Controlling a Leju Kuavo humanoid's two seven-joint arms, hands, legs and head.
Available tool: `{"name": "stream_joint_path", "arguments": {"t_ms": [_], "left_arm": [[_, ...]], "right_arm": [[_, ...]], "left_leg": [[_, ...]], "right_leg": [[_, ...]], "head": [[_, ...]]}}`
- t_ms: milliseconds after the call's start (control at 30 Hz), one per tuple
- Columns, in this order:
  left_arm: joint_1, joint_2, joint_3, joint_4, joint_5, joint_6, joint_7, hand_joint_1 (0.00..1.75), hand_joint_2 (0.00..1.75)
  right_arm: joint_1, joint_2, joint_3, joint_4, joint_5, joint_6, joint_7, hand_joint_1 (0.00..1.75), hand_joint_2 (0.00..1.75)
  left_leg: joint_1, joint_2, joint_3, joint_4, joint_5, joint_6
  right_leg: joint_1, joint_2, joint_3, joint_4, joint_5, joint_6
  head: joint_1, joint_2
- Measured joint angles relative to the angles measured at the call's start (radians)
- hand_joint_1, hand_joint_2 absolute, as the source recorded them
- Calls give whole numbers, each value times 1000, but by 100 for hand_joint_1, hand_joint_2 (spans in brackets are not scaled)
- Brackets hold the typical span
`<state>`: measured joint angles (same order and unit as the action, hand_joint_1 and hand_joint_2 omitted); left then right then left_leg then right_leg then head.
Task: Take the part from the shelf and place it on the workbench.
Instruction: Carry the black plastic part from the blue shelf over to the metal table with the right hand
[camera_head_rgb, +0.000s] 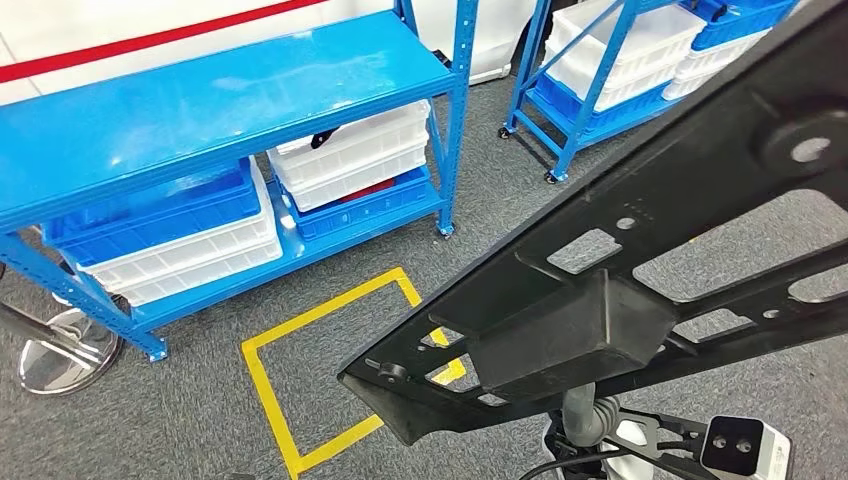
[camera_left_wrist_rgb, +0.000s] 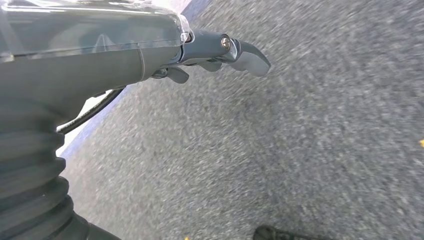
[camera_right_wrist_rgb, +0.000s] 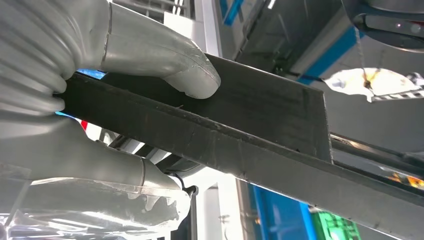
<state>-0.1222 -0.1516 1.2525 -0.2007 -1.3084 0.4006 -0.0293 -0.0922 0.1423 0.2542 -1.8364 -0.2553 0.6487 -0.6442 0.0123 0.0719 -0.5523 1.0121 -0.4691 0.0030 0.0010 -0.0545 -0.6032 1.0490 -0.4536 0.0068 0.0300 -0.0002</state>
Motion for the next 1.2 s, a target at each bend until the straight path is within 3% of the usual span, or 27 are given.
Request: {"name": "stream_joint_path", "arguments": {"t_ms": [33,100,167,200,267,300,333,367,400,467,533,600,633,700,767,833,867,900,967,1033,1067,1133,1200], "left_arm": [[0,0,-1,0,-1,3,-6,0,175],[-2,1,-5,0,-3,11,-18,0,175],[-3,3,-11,0,-6,20,-26,0,175],[-2,4,-14,0,-11,24,-30,0,175],[2,5,-22,0,-29,39,-38,0,175],[6,5,-29,0,-41,49,-40,0,175],[9,5,-36,0,-54,58,-39,0,175],[12,4,-44,0,-66,65,-33,0,175],[13,4,-52,0,-75,69,-25,0,175],[14,4,-66,0,-92,71,1,0,175],[15,2,-78,0,-106,68,27,0,175],[15,-1,-90,0,-114,64,43,0,175],[15,-3,-94,0,-115,62,48,0,175],[15,-5,-99,0,-115,60,49,0,175],[16,-6,-101,0,-110,59,42,0,175],[18,-6,-101,0,-101,57,28,0,175],[18,-6,-101,0,-96,56,21,0,175],[17,-6,-101,0,-91,55,14,0,175],[14,-7,-101,0,-81,51,3,0,175],[13,-10,-101,0,-74,46,-8,0,175],[13,-12,-100,0,-70,44,-12,0,175],[10,-16,-100,0,-65,39,-16,0,175],[8,-21,-99,0,-60,34,-13,0,175]], "right_arm": [[1,0,-2,0,0,0,-1,175,175],[3,-1,-7,0,0,0,-2,175,175],[6,-2,-12,0,-1,0,-2,175,175],[6,-2,-13,0,-2,0,-2,175,175],[10,-2,-14,0,-3,1,-2,175,175],[14,-2,-15,0,-3,1,-2,175,175],[19,-2,-17,0,-3,1,-2,175,175],[23,-2,-19,0,-4,1,-2,175,175],[26,-2,-22,0,-5,2,-2,175,175],[30,-2,-27,0,-7,2,-2,175,175],[33,-2,-30,0,-9,2,-2,175,175],[39,-2,-35,0,-8,1,-2,175,175],[43,-2,-38,0,-7,1,-2,175,175],[46,-3,-45,0,-4,-1,-3,175,175],[45,-3,-48,2,-4,-1,-3,175,175],[45,-3,-49,8,-4,-2,-2,175,175],[45,-4,-49,12,-3,-3,-2,175,175],[43,-4,-49,16,-2,-5,-2,175,175],[36,-4,-47,22,1,-8,-1,175,175],[20,-4,-42,25,2,-10,1,175,175],[13,-4,-39,27,1,-11,3,175,175],[3,-4,-33,28,-3,-15,11,175,175],[-6,-4,-26,29,-8,-18,21,175,175]], "left_leg": [[-2,7,1,0,-1,-5],[-4,24,5,-3,-3,-16],[-2,8,3,14,-22,-25],[-2,-12,-11,49,-45,-29],[0,-52,-67,174,-112,-31],[0,-60,-96,238,-136,-33],[0,-62,-115,275,-142,-34],[1,-63,-117,275,-127,-35],[2,-66,-101,235,-95,-35],[6,-94,-44,101,-28,-33],[9,-123,-11,25,-8,-28],[7,-120,-8,18,-10,-17],[7,-111,-7,15,-7,-10],[9,-93,-4,5,-1,4],[7,-72,-3,1,0,12],[5,-50,-3,1,-1,14],[4,-39,-2,1,-2,15],[3,-29,-1,1,-3,14],[1,-12,4,1,-7,11],[-4,3,7,2,-12,4],[-6,11,8,2,-14,0],[-8,30,13,-2,-18,-9],[-7,7,7,25,-42,-19]], "right_leg": [[5,-9,11,-25,2,-6],[7,8,9,-30,3,-16],[1,26,12,-40,10,-27],[-3,35,14,-45,14,-33],[-5,55,13,-46,16,-40],[-5,66,13,-45,16,-41],[-5,79,12,-43,15,-42],[-5,93,12,-41,15,-41],[-6,106,12,-37,13,-39],[-6,130,9,-26,8,-32],[-6,151,0,-15,5,-20],[-8,167,-7,-16,9,-8],[-9,164,-8,-15,9,-2],[-8,120,-25,22,-15,8],[-7,71,-79,132,-73,15],[-10,61,-133,239,-112,18],[-10,59,-139,249,-105,18],[-10,56,-124,221,-82,15],[-4,24,-54,89,-21,2],[9,-14,-4,-8,5,-12],[13,-20,2,-23,3,-17],[11,2,3,-31,7,-24],[4,24,9,-45,14,-34]], "head": [[0,0],[-1,0],[-2,0],[-4,0],[-7,0],[-8,0],[-8,0],[-8,0],[-8,0],[-9,0],[-10,0],[-11,0],[-12,0],[-5,0],[1,0],[1,0],[1,0],[1,0],[1,0],[0,0],[0,0],[0,0],[-2,0]]}}
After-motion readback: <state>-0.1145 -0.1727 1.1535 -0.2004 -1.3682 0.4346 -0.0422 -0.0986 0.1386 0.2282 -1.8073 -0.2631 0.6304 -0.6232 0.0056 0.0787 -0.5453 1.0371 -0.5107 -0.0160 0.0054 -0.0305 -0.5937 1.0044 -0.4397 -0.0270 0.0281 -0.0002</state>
